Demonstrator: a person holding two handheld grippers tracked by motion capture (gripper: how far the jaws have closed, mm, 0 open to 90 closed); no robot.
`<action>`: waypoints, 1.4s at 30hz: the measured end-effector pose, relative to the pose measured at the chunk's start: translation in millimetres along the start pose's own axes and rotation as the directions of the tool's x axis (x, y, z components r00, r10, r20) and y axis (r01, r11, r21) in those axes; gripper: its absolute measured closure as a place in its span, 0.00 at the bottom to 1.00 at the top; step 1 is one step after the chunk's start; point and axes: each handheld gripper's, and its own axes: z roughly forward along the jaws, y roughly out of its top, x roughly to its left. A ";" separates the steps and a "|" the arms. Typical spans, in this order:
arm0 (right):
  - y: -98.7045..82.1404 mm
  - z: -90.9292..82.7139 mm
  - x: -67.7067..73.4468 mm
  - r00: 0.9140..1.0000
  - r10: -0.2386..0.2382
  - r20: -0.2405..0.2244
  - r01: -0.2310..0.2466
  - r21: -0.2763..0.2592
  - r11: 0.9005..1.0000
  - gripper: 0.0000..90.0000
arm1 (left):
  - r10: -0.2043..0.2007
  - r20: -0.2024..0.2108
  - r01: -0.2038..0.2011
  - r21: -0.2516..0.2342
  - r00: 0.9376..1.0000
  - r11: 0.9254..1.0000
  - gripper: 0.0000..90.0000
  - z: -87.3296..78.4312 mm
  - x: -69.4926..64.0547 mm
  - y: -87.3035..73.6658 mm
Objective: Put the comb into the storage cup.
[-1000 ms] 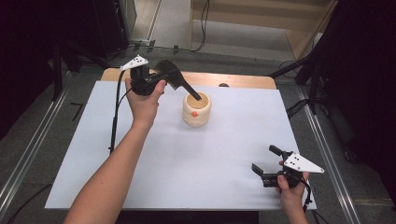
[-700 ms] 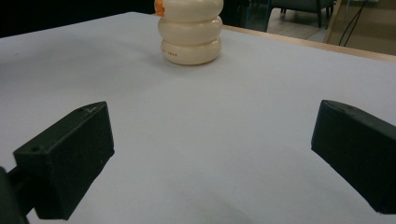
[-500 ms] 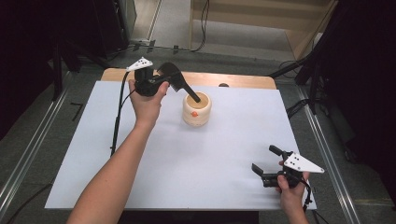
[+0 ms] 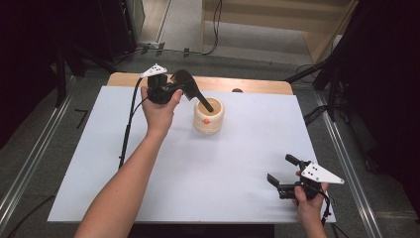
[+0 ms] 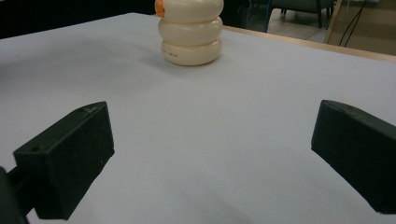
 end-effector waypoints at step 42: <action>-0.2 0.3 -0.3 1.000 0.004 0.007 -0.004 0.001 1.000 0.00 | -0.044 0.012 0.042 0.098 0.999 0.994 0.93 33.7 4.7 -28.1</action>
